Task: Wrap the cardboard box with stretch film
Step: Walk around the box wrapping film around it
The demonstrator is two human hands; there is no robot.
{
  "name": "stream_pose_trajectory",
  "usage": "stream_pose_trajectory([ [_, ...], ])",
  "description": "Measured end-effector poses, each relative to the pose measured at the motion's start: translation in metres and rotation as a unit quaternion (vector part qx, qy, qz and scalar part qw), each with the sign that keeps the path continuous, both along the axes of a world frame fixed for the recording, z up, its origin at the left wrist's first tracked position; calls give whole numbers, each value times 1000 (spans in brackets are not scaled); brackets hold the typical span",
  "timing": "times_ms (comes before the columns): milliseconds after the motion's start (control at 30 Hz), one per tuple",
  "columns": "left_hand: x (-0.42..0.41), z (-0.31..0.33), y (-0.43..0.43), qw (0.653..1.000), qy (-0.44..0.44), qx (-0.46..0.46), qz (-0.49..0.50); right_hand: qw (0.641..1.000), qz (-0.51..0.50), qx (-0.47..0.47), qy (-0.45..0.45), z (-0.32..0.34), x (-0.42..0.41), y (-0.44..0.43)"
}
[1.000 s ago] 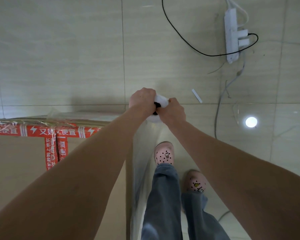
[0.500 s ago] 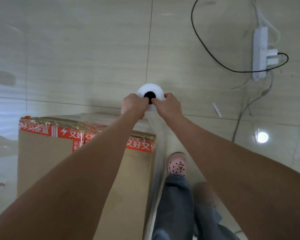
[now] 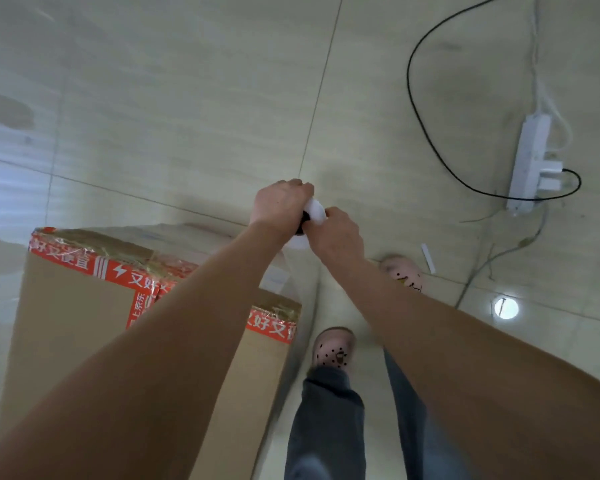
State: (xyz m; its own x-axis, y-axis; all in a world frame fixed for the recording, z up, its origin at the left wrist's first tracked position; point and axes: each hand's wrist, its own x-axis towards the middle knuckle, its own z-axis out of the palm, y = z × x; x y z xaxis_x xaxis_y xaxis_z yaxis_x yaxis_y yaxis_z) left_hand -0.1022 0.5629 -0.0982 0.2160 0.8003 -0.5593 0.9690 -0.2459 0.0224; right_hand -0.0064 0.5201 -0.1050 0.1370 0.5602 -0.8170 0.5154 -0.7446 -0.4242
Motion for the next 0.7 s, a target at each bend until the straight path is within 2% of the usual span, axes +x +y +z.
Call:
stream_pose_trajectory([
  [100, 0, 1, 7, 999, -9, 0, 35, 999, 38, 18, -16, 3, 4, 10],
  [233, -7, 0, 10, 973, -53, 7, 225, 990, 118, 46, -66, 8, 7, 40],
  [333, -10, 0, 10, 924, -72, 23, 374, 977, 168, 89, -95, 10, 1, 62],
  [433, -18, 2, 13, 852, -93, 32, 514, 974, 173, 121, -81, 9, -12, 74],
  [500, -24, 5, 13, 811, -106, 23, 574, 977, 181, 97, -63, 7, -18, 78],
  [533, -28, 5, 13, 805, -106, 12, 584, 978, 186, 79, -57, 6, -20, 80],
  [600, -30, 9, 12, 822, -95, -14, 562, 976, 200, 60, -56, 5, -22, 81],
  [700, -24, 9, 12, 893, -79, -20, 444, 970, 229, 62, -61, 6, -22, 82],
])
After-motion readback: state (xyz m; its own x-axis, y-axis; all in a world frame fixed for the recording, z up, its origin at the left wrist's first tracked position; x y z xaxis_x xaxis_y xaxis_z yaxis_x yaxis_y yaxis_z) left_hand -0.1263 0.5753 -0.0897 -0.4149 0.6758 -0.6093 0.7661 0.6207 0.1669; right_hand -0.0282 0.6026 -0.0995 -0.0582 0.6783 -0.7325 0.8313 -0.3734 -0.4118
